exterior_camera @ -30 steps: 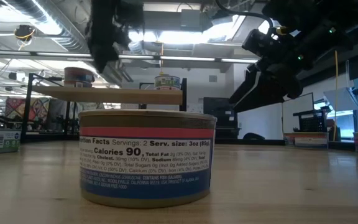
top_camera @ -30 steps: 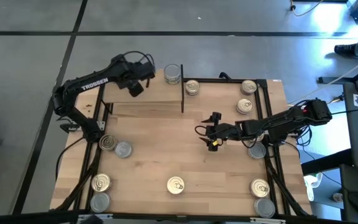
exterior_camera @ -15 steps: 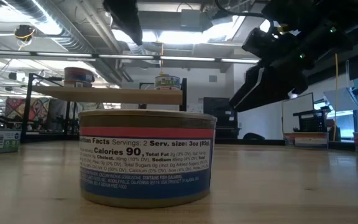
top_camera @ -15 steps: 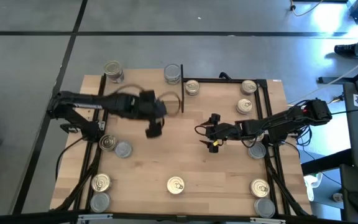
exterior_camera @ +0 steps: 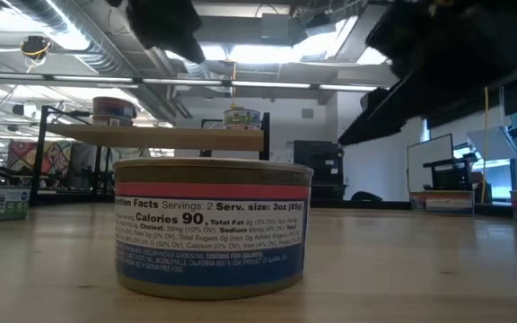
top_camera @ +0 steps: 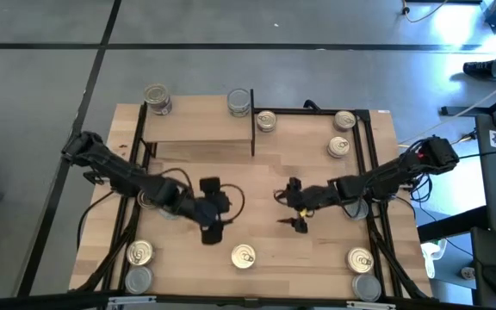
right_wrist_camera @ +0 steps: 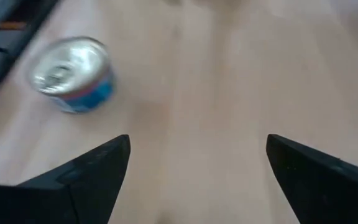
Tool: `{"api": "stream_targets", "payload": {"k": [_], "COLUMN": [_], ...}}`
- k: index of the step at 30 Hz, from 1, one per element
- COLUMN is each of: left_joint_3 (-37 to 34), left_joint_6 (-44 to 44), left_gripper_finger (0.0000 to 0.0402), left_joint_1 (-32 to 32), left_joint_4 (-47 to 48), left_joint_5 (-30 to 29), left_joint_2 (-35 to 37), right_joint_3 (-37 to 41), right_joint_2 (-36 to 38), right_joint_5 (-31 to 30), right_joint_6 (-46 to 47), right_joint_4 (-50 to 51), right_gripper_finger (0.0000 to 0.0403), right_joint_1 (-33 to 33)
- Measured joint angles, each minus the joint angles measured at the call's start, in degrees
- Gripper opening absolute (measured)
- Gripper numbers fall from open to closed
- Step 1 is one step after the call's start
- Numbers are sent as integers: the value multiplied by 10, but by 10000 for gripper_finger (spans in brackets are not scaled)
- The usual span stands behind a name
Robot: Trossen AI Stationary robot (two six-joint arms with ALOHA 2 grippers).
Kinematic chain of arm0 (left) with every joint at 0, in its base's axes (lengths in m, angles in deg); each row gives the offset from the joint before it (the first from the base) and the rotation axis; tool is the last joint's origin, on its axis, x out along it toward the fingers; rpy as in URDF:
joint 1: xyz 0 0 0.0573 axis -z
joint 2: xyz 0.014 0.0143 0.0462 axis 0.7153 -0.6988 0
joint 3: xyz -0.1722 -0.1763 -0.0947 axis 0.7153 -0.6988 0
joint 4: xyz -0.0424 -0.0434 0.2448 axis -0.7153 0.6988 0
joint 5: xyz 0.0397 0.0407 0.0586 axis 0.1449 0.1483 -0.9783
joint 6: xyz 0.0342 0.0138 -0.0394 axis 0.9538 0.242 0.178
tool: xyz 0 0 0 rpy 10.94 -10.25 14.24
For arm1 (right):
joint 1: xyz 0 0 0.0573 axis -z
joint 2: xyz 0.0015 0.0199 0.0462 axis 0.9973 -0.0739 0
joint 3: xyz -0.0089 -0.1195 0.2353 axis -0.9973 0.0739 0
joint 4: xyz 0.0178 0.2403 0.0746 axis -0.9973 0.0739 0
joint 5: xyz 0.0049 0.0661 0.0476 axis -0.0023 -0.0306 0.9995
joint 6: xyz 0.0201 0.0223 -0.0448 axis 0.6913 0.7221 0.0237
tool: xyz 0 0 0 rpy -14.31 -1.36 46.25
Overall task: Stack canned seafood by type on shelf
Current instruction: Put the blue tuna can on the shelf aligned with the other blue tuna can
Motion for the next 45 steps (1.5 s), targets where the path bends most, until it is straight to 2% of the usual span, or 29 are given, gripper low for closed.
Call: {"api": "stream_targets", "payload": {"k": [5, 11, 14, 19, 24, 31, 37, 40, 45], "left_joint_3": [-23, -10, -3, -2, -2, -11, -55, -78, -96], "left_joint_6": [-57, -67, -66, -74, -78, -70, -83, -82, -83], "left_gripper_finger": [269, 260, 227, 145, 81, 29, 3, 3, 2], "left_joint_1": [44, 86, 101, 113, 115, 129, 137, 137, 137], "left_joint_4": [-82, -156, -195, -204, -203, -200, -254, -297, -306], "left_joint_5": [-10, -9, -9, -9, -8, -9, -38, -41, -43], "left_joint_2": [-49, -135, -161, -191, -209, -211, -209, -208, -208], "right_joint_3": [-1, -1, -7, -37, -66, -84, -84, -84, -84], "right_joint_2": [-40, -87, -110, -147, -182, -202, -202, -202, -202], "right_joint_5": [-15, -27, -33, -43, -44, -44, -44, -44, -44], "right_joint_6": [19, 60, 73, 82, 81, 90, 86, 84, 61], "right_joint_4": [-68, -124, -139, -139, -136, -130, -142, -141, -160], "right_gripper_finger": [376, 376, 376, 376, 376, 376, 376, 376, 376], "right_joint_1": [-45, -87, -110, -133, -140, -140, -139, -138, -138]}}
